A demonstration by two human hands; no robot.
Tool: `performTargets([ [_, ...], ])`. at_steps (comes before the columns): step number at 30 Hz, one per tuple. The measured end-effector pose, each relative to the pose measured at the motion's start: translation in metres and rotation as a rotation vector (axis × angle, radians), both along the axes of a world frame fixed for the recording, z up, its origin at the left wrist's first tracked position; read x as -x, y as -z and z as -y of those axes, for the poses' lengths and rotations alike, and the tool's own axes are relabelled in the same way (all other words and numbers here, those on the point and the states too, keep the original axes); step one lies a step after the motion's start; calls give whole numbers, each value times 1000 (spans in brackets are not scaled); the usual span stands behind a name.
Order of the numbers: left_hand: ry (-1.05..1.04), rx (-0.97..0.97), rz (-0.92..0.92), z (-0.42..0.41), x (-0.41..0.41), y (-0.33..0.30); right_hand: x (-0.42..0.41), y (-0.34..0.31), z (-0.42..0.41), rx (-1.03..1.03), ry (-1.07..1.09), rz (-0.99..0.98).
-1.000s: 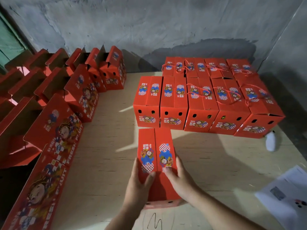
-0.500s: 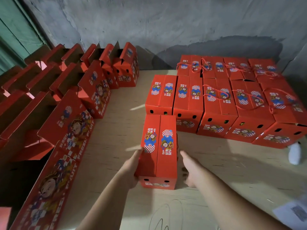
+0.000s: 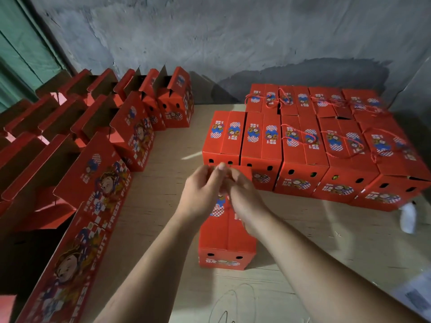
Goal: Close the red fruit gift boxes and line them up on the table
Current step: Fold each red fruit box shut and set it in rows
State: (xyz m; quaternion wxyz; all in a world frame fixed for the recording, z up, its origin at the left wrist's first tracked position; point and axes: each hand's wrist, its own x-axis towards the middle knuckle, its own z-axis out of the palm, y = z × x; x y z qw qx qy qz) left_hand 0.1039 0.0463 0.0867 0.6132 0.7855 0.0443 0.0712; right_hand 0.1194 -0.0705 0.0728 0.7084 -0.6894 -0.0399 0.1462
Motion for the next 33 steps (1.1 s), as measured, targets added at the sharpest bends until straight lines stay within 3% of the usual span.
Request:
performTargets([
  [2, 33, -89, 11, 0, -8, -24, -7, -21, -3, 86, -28, 59],
  [7, 138, -348, 197, 3, -17, -85, -35, -69, -3, -155, 35, 98],
  [11, -148, -660, 281, -23, -19, -101, -45, -86, -15, -353, 51, 111],
  [13, -164, -557, 243, -38, -4, -78, -47, -84, -18, -301, 37, 99],
  [15, -25, -414, 71, -45, 23, -35, -49, -77, -20, -240, -19, 75],
  [17, 71, -525, -151, -45, 53, 19, -50, -67, -24, -194, -80, 42],
  [19, 150, -752, -230, -42, 71, 70, -50, -58, -33, -126, -133, 11],
  [25, 53, -649, -253, -28, 50, 128, -49, -34, -53, 37, -200, 10],
  [29, 95, -776, -217, -52, 19, 132, -66, -27, -49, 110, -141, 51],
  [33, 113, -877, -230, -63, -8, 131, -84, -15, -39, 314, -208, 163],
])
